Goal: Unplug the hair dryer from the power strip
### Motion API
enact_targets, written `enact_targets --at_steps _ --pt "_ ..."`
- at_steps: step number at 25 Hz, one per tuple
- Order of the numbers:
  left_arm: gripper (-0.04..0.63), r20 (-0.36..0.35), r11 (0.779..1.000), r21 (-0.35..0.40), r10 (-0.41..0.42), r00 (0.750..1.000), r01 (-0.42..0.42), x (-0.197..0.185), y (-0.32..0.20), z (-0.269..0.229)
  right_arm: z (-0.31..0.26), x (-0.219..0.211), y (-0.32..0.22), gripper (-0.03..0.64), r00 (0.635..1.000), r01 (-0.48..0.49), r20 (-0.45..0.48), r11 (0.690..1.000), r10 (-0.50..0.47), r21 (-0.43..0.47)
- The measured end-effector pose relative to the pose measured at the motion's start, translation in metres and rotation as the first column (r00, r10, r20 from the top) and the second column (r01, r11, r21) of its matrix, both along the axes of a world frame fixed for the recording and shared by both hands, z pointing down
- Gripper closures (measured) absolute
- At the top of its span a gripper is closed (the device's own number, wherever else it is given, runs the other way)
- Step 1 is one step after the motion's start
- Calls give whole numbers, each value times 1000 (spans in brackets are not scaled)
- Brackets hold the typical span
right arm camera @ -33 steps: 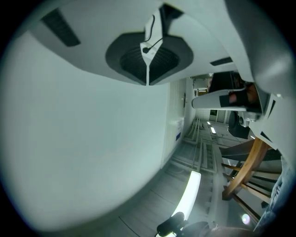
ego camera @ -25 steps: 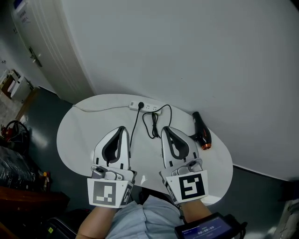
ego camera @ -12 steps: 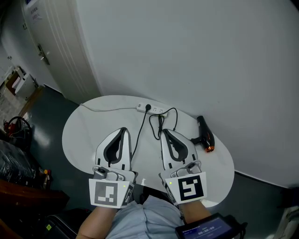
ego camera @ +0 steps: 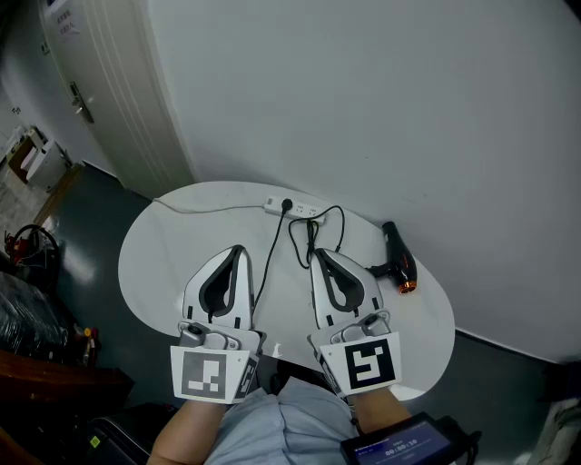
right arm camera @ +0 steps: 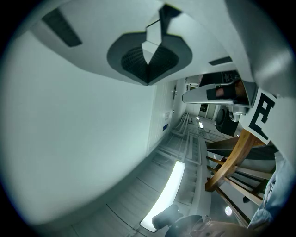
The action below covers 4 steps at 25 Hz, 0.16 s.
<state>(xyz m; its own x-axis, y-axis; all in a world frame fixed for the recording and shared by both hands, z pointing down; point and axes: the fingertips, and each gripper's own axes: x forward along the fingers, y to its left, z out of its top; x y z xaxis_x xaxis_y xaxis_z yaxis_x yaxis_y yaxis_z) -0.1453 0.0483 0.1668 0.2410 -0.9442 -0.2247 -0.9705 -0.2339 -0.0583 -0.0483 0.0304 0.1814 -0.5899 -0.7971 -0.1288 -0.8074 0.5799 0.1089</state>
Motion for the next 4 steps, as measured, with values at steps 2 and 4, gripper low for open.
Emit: enact_targets --at_steps 2,4 --pt "598 -1 1000 -1 -1 1000 1 -1 -1 0 -9 -3 -1 617 999 4 43 1000 -5 30" --pt "598 -3 1000 -2 -1 1000 1 -1 -2 0 -14 -5 -1 617 998 7 66 999 -10 46"
